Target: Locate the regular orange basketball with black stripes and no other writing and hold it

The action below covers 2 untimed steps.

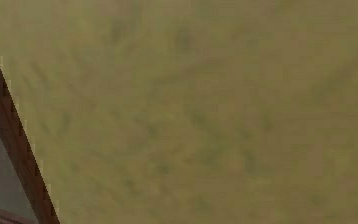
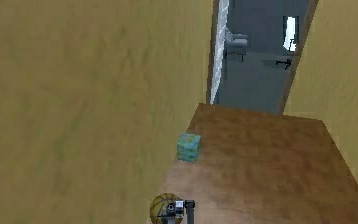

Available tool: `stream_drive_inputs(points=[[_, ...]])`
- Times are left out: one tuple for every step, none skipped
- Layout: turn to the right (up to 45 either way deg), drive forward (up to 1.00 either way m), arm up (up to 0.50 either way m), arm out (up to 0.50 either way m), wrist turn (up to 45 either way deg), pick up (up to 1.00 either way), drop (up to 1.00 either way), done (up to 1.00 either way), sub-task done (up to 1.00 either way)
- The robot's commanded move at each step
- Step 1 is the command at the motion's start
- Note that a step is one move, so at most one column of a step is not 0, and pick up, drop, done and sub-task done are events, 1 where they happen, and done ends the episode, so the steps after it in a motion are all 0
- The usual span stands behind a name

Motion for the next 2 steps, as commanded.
stream_drive_inputs(points=[[0.0, 0.00, 0.00, 0.00, 45.0, 0.00, 0.00, 0.00, 0.00], [0.0, 0.00, 0.00, 0.00, 45.0, 0.00, 0.00, 0.00, 0.00]])
